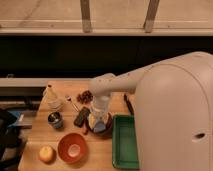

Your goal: Place sponge in purple bowl

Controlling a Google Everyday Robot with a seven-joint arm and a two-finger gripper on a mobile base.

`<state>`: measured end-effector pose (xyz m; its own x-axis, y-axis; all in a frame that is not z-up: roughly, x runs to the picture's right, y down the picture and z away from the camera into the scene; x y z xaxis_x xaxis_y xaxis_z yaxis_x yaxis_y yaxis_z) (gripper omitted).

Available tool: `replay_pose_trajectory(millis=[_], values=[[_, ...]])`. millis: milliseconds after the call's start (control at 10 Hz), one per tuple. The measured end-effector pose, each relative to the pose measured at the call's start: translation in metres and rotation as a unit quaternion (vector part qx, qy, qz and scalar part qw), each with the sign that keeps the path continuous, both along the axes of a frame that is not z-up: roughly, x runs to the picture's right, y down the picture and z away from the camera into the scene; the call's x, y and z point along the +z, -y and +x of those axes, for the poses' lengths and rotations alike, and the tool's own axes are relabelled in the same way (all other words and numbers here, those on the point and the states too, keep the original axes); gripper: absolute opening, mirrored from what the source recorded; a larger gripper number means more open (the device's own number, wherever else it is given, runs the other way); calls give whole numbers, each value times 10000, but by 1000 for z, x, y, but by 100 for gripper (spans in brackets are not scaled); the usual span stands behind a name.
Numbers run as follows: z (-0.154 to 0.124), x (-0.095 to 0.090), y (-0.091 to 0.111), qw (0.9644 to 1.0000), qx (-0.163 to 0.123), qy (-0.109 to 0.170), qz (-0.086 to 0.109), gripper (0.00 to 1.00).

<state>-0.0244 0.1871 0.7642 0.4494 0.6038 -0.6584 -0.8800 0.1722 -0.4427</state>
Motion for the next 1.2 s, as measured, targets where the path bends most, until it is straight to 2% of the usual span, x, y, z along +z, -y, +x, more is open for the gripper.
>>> replay_pose_trajectory(millis=[300,500,700,1200], values=[[11,2,8,9996,225,-66,180,64],[11,1,17,9990,285,-41,339,79],[11,1,26,9984,322,3,470,80],[10,1,26,9984,305,20,470,80]])
